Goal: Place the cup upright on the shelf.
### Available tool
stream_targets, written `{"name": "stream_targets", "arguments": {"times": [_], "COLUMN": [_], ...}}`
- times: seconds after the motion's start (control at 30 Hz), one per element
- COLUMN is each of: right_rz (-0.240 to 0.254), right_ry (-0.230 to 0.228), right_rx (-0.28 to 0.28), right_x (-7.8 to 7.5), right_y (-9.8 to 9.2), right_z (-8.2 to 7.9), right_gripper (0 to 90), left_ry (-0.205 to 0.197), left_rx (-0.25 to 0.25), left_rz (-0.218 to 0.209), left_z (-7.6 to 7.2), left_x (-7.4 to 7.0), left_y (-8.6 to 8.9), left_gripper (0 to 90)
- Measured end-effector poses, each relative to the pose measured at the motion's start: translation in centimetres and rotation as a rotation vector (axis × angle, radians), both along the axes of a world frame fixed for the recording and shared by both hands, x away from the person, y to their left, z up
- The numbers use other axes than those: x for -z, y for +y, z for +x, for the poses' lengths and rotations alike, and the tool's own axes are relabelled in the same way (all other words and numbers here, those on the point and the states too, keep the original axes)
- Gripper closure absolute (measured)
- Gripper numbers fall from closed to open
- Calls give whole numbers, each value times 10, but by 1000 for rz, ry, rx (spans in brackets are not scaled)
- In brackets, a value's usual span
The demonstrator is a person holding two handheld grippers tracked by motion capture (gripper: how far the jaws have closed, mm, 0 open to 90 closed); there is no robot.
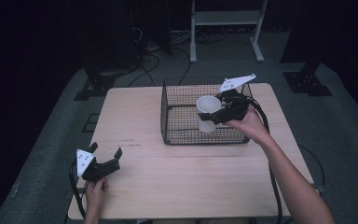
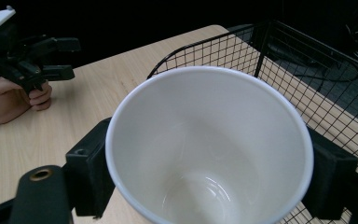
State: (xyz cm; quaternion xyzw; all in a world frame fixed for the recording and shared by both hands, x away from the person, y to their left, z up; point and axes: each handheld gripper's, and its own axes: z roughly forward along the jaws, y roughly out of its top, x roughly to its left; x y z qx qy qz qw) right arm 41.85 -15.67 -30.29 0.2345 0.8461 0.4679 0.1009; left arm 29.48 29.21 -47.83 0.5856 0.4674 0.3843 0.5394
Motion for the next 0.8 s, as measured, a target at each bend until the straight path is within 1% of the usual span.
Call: {"name": "stream_targets", "arguments": {"times": [0.07,0.17,0.23,0.3,0.37,0.53,0.63,0.8], "right_rz": [-7,-6,-18,-17,-15,-25,-18,-35], "right_ry": [6,9,17,20,31,36,35,43], "right_rx": [-1,-2,1,2,4,4,3,6], "right_x": [0,0,1,1,2,2,2,3], "right_y": [2,3,4,4,5,7,9,12], "right_z": [4,8,14,16,22,30,34,40], "right_gripper": [189,188,188,189,189,189,189,189], "left_ry": [0,1,1,2,2,3,2,2], "left_rx": [0,0,0,-1,-1,0,0,0], "left_rz": [0,0,0,-2,-5,-3,-3,-3], "left_z": [0,0,0,0,0,0,0,0], "left_x": [0,0,0,0,0,0,0,0], "left_y": [0,0,0,0,0,0,0,0], "left_gripper": [0,0,0,0,0,0,0,0]}}
